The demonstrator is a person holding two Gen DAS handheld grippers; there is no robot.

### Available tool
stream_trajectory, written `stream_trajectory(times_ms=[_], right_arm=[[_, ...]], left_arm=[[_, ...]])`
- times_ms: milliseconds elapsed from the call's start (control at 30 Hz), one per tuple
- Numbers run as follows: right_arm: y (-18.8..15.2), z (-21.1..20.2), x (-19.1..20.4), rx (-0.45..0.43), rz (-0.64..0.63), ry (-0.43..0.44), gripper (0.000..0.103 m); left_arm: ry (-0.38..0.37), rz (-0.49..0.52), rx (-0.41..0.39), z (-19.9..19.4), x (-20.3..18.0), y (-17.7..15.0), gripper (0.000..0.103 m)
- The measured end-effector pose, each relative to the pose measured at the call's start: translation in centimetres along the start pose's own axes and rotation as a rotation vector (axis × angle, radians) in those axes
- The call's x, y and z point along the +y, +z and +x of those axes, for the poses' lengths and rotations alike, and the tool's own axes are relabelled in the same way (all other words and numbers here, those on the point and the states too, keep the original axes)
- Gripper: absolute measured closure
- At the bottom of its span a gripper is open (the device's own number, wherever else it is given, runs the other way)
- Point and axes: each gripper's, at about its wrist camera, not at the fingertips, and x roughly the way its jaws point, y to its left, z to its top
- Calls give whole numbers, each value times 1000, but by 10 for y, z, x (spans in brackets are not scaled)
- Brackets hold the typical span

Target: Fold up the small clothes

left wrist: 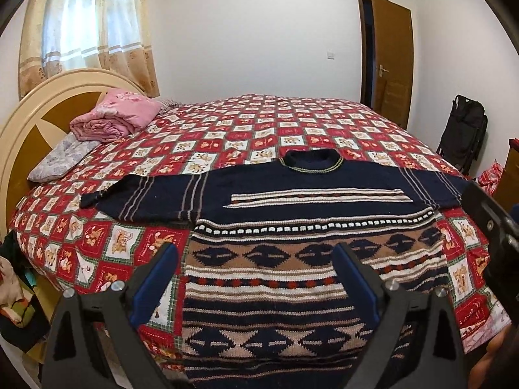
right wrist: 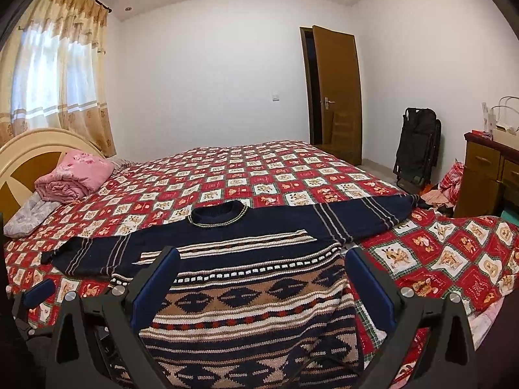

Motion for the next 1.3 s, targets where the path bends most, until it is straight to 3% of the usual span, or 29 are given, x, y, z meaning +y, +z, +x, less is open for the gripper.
stream_trajectory(times_ms=[1300], right_arm=[[-6,10,-2,39,16,9,1]], left_arm=[[8,-6,8,3,6,-6,5]])
